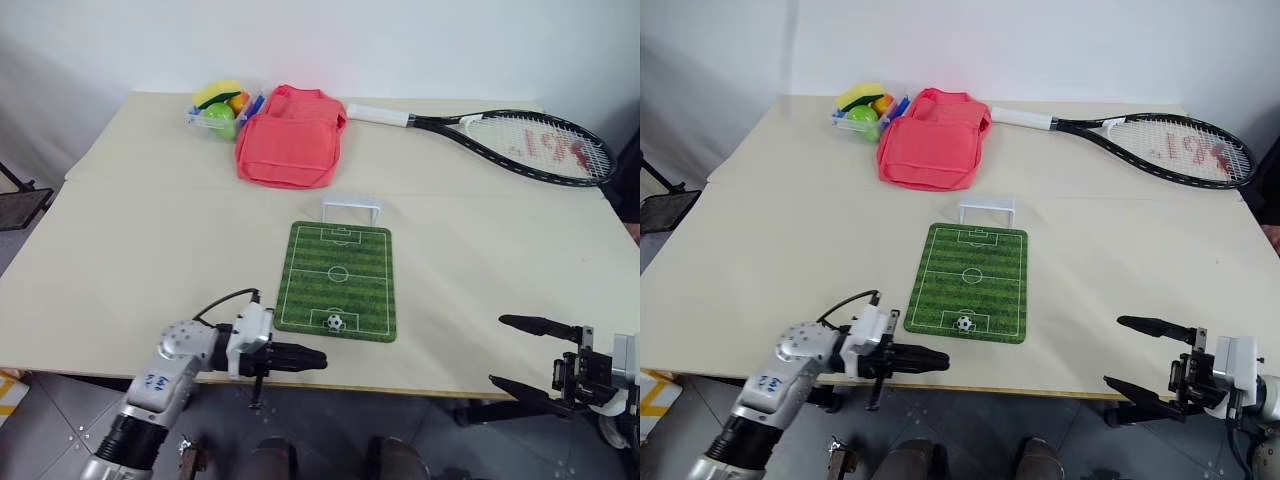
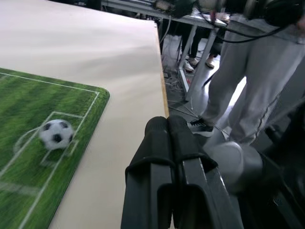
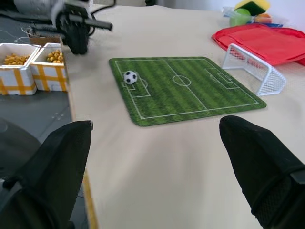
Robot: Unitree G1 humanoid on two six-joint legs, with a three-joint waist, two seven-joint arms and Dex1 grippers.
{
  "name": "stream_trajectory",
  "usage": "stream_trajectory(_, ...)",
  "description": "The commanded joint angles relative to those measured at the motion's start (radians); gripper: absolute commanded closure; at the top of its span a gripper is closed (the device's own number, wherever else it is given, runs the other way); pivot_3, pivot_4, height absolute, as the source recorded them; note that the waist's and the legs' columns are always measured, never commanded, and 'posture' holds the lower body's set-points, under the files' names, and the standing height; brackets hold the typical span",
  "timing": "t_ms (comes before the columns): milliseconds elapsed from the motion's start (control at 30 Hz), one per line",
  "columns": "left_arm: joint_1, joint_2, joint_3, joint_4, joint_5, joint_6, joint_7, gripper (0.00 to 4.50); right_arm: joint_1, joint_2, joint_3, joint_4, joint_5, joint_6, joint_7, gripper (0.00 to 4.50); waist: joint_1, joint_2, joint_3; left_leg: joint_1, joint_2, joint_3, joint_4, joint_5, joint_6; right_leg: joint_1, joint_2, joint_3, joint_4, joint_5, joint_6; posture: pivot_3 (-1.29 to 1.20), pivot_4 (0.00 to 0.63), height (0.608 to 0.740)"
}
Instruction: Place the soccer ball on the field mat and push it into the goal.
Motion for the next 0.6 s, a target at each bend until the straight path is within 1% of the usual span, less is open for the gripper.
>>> stream_trajectory(33,-0.038,-0.036,-0.037,0.041,0.058,-0.036,0.047,4.48,0.024,0.003,-0.014,-0.04,0.02,-0.004,0.013,0.0,0.0,0.0,0.0,0.0,0.0,0.0,0.0,0.0,0.0,0.0,0.0,0.0,0.0,0.0,0.0,0.0,0.15,0.74)
stream_trajectory(233,-0.149,-0.094,-0.06,0.185,0.11,-0.083,0.069,4.48,0.11,0.05,-0.023,-0.121,0.019,-0.012,-0.042,0.0,0.003,0.0,0.0,0.0,0.0,0.0,0.0,0.0,0.0,0.0,0.0,0.0,0.0,0.0,0.0,0.0,0.15,0.74)
stream_trajectory(433,-0.289,-0.143,-0.059,0.379,0.145,-0.148,0.067,4.48,0.166,0.104,-0.015,-0.194,0.005,-0.014,-0.117,0.0,0.001,0.0,0.0,0.0,0.0,0.0,0.0,0.0,0.0,0.0,0.0,0.0,0.0,0.0,0.001,0.0,0.15,0.74)
stream_trajectory(500,-0.368,-0.178,-0.041,0.486,0.166,-0.199,0.105,4.48,0.175,0.13,-0.014,-0.216,-0.008,-0.019,-0.164,0.0,0.003,0.0,0.0,0.0,0.0,0.0,0.001,0.0,0.0,0.0,0.0,0.0,0.0,0.0,0.001,0.0,0.15,0.74)
stream_trajectory(600,-0.442,-0.208,-0.021,0.593,0.189,-0.257,0.148,4.48,0.17,0.158,-0.017,-0.231,-0.03,-0.023,-0.235,0.0,0.002,0.0,0.0,0.0,0.0,0.0,0.001,0.0,0.0,0.0,0.0,0.0,0.0,0.0,0.001,0.0,0.15,0.74)
